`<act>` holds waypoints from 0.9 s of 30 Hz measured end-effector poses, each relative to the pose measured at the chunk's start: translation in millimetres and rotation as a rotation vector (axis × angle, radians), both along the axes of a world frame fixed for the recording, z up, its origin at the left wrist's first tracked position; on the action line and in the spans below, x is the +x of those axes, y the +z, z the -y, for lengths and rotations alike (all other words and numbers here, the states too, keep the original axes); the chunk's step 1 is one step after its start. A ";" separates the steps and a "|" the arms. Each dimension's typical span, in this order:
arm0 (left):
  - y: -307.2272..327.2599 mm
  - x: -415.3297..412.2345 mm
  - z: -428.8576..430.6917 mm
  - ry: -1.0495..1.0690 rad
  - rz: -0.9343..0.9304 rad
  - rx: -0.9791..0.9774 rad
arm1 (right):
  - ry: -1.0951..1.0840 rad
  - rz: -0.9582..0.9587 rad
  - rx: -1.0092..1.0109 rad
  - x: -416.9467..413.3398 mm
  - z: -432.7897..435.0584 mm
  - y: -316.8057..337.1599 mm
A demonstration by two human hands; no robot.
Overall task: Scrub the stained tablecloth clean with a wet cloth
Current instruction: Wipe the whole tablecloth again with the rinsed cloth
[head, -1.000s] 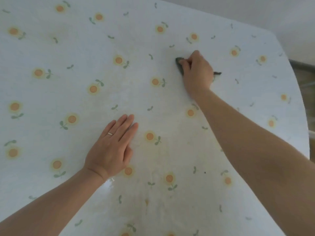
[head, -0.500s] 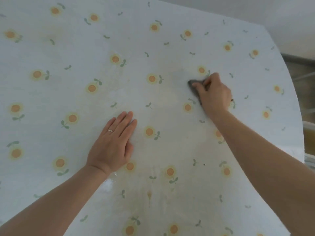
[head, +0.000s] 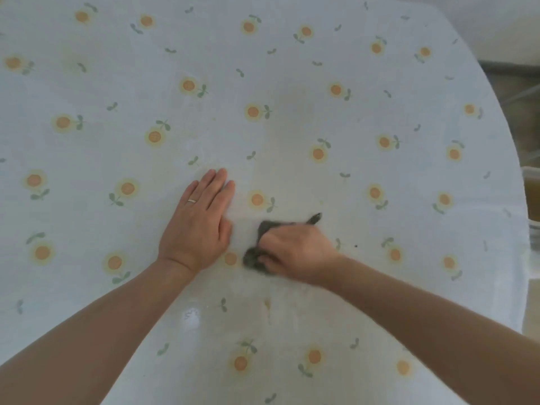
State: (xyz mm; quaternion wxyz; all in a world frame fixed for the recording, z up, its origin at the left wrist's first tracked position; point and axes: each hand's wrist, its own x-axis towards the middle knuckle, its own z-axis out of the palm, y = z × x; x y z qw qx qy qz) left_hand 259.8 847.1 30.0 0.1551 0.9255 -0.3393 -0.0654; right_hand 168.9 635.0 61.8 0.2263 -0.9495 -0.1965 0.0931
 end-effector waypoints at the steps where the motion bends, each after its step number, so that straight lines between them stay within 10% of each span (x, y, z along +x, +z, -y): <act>1: 0.5 -0.6 0.5 0.005 0.003 -0.004 | -0.128 -0.034 -0.101 11.3 21.1 0.5; 7: 2.8 -2.9 1.5 0.031 -0.011 -0.022 | -1.092 0.092 -0.086 112.0 97.1 -9.3; 21: 0.6 -0.9 -0.7 0.018 -0.021 -0.068 | 0.076 0.100 0.016 -12.2 -33.1 -5.5; 27: -0.6 -2.1 -2.0 0.041 -0.024 -0.059 | -0.993 0.131 -0.312 99.7 108.7 -9.8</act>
